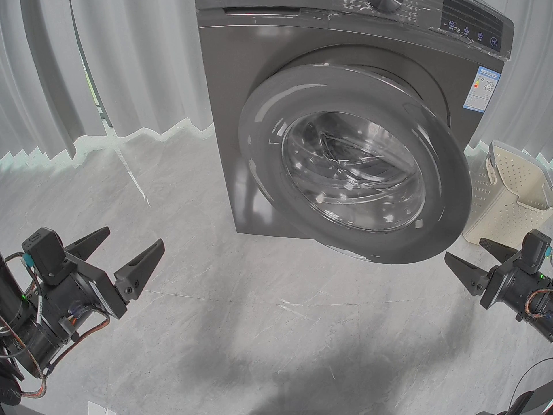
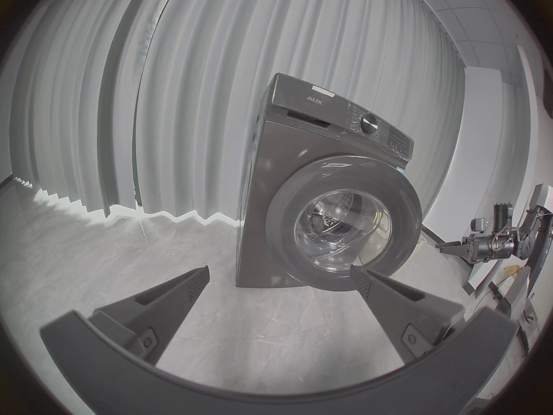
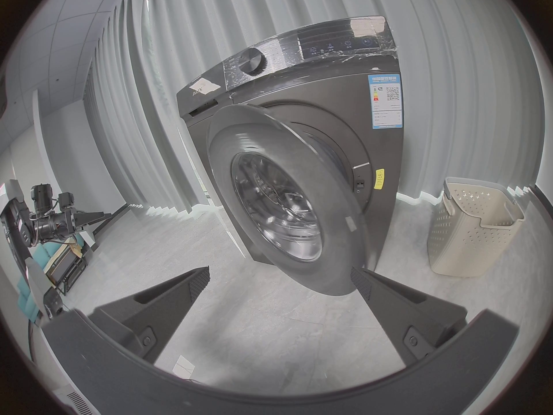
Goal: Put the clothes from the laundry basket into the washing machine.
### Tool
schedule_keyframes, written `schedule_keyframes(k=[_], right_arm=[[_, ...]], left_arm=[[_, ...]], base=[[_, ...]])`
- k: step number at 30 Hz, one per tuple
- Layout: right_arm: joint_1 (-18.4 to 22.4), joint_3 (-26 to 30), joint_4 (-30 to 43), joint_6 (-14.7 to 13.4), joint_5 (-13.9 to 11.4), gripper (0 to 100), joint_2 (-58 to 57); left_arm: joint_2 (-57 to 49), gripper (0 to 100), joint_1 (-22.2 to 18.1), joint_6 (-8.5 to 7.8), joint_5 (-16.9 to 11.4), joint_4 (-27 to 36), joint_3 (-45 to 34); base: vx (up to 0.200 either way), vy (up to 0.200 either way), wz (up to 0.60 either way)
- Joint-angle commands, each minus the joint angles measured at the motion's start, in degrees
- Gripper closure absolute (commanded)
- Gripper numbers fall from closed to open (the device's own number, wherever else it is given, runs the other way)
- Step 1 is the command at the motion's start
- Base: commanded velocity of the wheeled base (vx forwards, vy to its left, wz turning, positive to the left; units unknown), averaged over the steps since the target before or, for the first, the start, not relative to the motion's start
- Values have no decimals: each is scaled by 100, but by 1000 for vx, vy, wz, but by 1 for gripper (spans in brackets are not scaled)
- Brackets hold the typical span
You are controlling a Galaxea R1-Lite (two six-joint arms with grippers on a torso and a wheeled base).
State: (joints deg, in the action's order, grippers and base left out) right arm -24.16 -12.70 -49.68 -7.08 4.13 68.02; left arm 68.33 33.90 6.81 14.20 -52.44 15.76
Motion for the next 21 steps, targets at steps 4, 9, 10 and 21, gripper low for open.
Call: schedule_keyframes(k=[4, 9, 10, 21], right_arm=[[-185, -22, 2, 5, 0, 0, 53], [-458, -110, -16, -12, -9, 0, 176], [-519, -136, -16, -12, -9, 0, 185], [-563, -839, -33, -4, -53, 0, 985]], left_arm=[[-118, 0, 29, -13, 12, -38, -223], [-144, 0, 29, -5, 4, -64, -293], [-144, 0, 29, -5, 12, -64, -284], [-180, 0, 29, -22, -5, -55, -275]], base=[[0, -200, 0], [0, -160, 0], [0, 0, 0], [73, 0, 0]])
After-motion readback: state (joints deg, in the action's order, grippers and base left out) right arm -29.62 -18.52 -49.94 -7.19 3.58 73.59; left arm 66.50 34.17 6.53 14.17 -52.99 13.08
